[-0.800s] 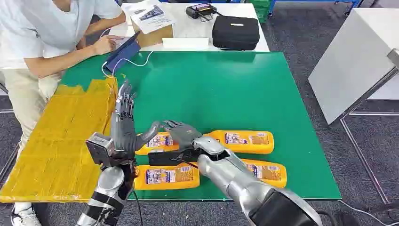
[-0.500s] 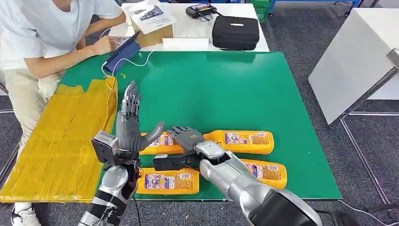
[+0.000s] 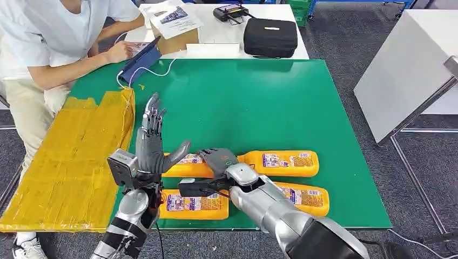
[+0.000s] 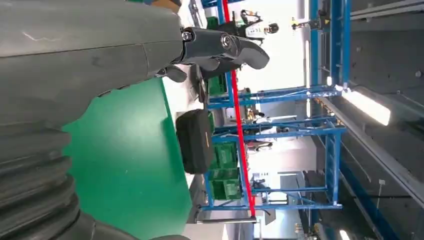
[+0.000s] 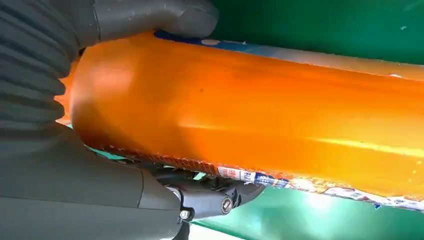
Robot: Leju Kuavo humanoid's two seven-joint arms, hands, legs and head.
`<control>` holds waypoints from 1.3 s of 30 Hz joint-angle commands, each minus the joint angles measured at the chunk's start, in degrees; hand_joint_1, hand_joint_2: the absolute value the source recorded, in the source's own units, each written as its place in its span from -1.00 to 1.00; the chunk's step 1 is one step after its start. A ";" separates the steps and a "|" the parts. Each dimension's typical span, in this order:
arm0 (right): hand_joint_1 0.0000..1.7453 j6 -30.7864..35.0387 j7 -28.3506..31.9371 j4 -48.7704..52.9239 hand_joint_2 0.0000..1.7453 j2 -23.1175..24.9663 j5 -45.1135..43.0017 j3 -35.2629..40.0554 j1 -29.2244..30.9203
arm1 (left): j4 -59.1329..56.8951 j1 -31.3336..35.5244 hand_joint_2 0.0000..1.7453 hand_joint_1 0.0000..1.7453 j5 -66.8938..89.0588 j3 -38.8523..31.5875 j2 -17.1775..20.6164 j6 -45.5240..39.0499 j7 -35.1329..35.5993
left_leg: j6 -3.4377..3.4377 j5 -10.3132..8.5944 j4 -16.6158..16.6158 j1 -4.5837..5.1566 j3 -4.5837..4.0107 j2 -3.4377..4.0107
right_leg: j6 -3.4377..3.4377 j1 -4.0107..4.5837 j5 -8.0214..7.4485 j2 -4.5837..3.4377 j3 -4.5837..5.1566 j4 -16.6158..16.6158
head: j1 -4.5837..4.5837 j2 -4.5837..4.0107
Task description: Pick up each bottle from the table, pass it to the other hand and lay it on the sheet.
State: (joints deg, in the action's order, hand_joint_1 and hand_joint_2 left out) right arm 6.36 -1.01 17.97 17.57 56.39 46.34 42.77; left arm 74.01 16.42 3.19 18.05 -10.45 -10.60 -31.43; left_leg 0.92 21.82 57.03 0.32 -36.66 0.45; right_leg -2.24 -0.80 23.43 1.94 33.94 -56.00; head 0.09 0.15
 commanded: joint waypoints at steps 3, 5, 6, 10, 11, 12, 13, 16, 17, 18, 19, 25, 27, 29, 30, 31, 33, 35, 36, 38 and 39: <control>1.00 11.35 1.90 -2.00 1.00 -1.99 0.04 -1.02 -0.58 | -4.03 2.39 1.00 -1.00 -0.19 1.84 0.39 0.27 0.30 | -0.08 0.10 -0.02 -0.09 0.26 -0.22 | 0.08 0.07 0.14 0.05 -0.37 0.08 | 0.00 0.00; 1.00 17.43 3.24 -1.21 1.00 -2.22 -0.27 -2.58 -1.13 | -3.86 2.14 1.00 -1.00 -0.13 1.90 0.44 -0.02 0.28 | -0.07 0.12 0.00 -0.08 0.27 -0.20 | 0.07 0.06 0.15 0.01 -0.37 0.07 | 0.00 0.00; 1.00 21.82 4.74 -0.33 1.00 -2.33 -1.50 -4.46 -1.62 | -3.64 1.88 1.00 -1.00 -0.10 1.89 0.52 -0.23 0.26 | -0.05 0.07 -0.02 -0.03 0.19 -0.18 | 0.05 0.01 0.11 0.04 -0.26 0.04 | -0.02 0.00; 1.00 33.45 12.77 3.26 1.00 -2.52 -8.62 -13.93 -2.35 | -2.45 0.55 1.00 -1.00 0.52 1.66 0.66 -1.09 0.04 | -0.08 0.15 0.03 -0.08 0.25 -0.11 | 0.08 0.05 0.15 -0.09 -0.34 0.04 | -0.02 0.00; 1.00 33.22 12.85 3.32 1.00 -2.60 -8.67 -14.07 -2.19 | -2.40 0.46 1.00 -1.00 0.53 1.66 0.69 -1.09 0.04 | -0.06 0.09 -0.01 -0.03 0.14 -0.08 | 0.06 0.02 0.10 -0.06 -0.20 0.02 | 0.00 0.00; 1.00 33.64 14.31 7.40 1.00 -3.03 -9.26 -17.49 -3.51 | -2.20 0.24 1.00 -1.00 0.73 1.56 0.68 -1.38 0.01 | -0.10 0.19 0.06 -0.09 0.26 -0.12 | 0.10 0.06 0.19 -0.10 -0.37 0.00 | 0.00 0.00; 1.00 33.64 16.37 10.40 1.00 -3.11 -10.00 -21.67 -4.65 | -2.04 0.04 1.00 -1.00 0.74 1.53 0.72 -1.31 0.00 | -0.07 0.09 0.00 -0.04 0.15 -0.12 | 0.07 0.02 0.10 -0.04 -0.22 0.02 | 0.00 0.00; 1.00 27.20 28.49 15.15 1.00 -2.48 -24.54 -30.79 -6.67 | -1.34 -0.76 1.00 -1.00 0.84 1.33 1.01 -1.87 -0.17 | -0.09 0.12 0.02 -0.07 0.19 -0.12 | 0.09 0.05 0.13 -0.06 -0.28 0.03 | 0.00 0.00; 1.00 26.77 28.97 17.18 1.00 -2.78 -25.60 -31.37 -7.40 | -1.26 -0.95 1.00 -1.00 0.87 1.27 1.04 -1.84 -0.18 | -0.06 0.06 -0.02 -0.04 0.10 -0.09 | 0.06 0.03 0.07 -0.05 -0.17 0.03 | 0.00 0.00; 1.00 25.75 29.79 20.51 1.00 -3.02 -27.92 -32.53 -8.79 | -1.10 -1.21 1.00 -1.00 1.08 1.31 1.11 -1.93 -0.26 | -0.09 0.15 0.05 -0.08 0.19 -0.10 | 0.09 0.06 0.15 -0.10 -0.29 0.01 | -0.02 0.00; 1.00 24.17 29.71 23.28 1.00 -3.41 -29.53 -33.09 -9.91 | -0.85 -1.53 1.00 -1.00 1.16 1.34 1.12 -1.91 -0.29 | -0.06 0.07 -0.01 -0.05 0.08 -0.09 | 0.05 0.04 0.07 -0.04 -0.15 0.04 | -0.04 0.00; 1.00 21.98 29.73 26.99 1.00 -3.92 -32.48 -34.45 -11.68 | -0.43 -2.03 1.00 -1.00 1.42 1.57 1.20 -1.99 -0.33 | -0.09 0.16 0.03 -0.08 0.21 -0.16 | 0.09 0.06 0.16 -0.03 -0.33 0.03 | -0.02 0.00; 1.00 21.98 29.73 26.99 1.00 -3.92 -32.48 -34.45 -11.68 | -0.43 -2.03 1.00 -1.00 1.42 1.57 1.20 -1.99 -0.33 | -0.06 0.08 0.01 -0.04 0.07 -0.15 | 0.06 0.03 0.09 0.02 -0.18 0.03 | 0.00 0.00; 1.00 21.82 29.67 26.92 1.00 -3.74 -32.44 -34.26 -11.69 | -0.38 -1.95 1.00 -1.00 1.43 1.56 1.18 -1.98 -0.34 | -0.08 0.12 0.02 -0.04 0.14 -0.10 | 0.08 0.03 0.12 -0.06 -0.23 0.02 | -0.02 0.00; 1.00 21.82 29.67 26.92 1.00 -3.74 -32.44 -34.26 -11.69 | -0.38 -1.95 1.00 -1.00 1.43 1.56 1.18 -1.98 -0.34 | -0.06 0.08 0.00 -0.04 0.09 -0.10 | 0.06 0.03 0.08 -0.02 -0.17 0.02 | 0.00 0.00; 1.00 21.82 29.67 26.92 1.00 -3.74 -32.44 -34.26 -11.69 | -0.38 -1.95 1.00 -1.00 1.43 1.56 1.18 -1.98 -0.34 | -0.09 0.15 0.05 -0.08 0.17 -0.12 | 0.09 0.06 0.15 -0.06 -0.28 0.00 | -0.02 0.00; 1.00 21.82 29.67 26.92 1.00 -3.74 -32.44 -34.26 -11.69 | -0.38 -1.95 1.00 -1.00 1.43 1.56 1.18 -1.98 -0.34 | -0.07 0.09 0.00 -0.05 0.10 -0.10 | 0.07 0.04 0.09 -0.03 -0.19 0.03 | -0.02 0.00; 1.00 21.82 29.67 26.92 1.00 -3.74 -32.44 -34.26 -11.69 | -0.38 -1.95 1.00 -1.00 1.43 1.56 1.18 -1.98 -0.34 | -0.08 0.14 0.01 -0.06 0.19 -0.11 | 0.08 0.04 0.14 -0.06 -0.28 0.03 | -0.02 0.00; 1.00 21.82 29.67 26.92 1.00 -3.74 -32.44 -34.26 -11.69 | -0.38 -1.95 1.00 -1.00 1.43 1.56 1.18 -1.98 -0.34 | -0.06 0.10 0.01 -0.05 0.11 -0.10 | 0.06 0.04 0.10 -0.03 -0.20 0.03 | 0.00 0.00; 1.00 21.82 29.67 26.92 1.00 -3.74 -32.44 -34.26 -11.69 | -0.38 -1.95 1.00 -1.00 1.43 1.56 1.18 -1.98 -0.34 | -0.09 0.21 0.04 -0.09 0.28 -0.10 | 0.10 0.07 0.19 -0.11 -0.39 0.03 | -0.02 0.00; 1.00 21.82 29.67 26.92 1.00 -3.74 -32.44 -34.26 -11.69 | -0.38 -1.95 1.00 -1.00 1.43 1.56 1.18 -1.98 -0.34 | -0.06 0.11 0.00 -0.03 0.14 -0.08 | 0.06 0.02 0.11 -0.06 -0.21 0.02 | 0.00 0.00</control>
State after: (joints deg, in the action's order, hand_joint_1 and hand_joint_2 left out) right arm 28.46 28.59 44.79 14.71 24.17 13.64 29.87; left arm 74.95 13.29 4.66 18.58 -10.40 -12.66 -31.98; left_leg 0.92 21.83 57.03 0.32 -36.72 0.41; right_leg -2.24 -0.80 23.44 1.97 33.96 -56.01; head 0.09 0.15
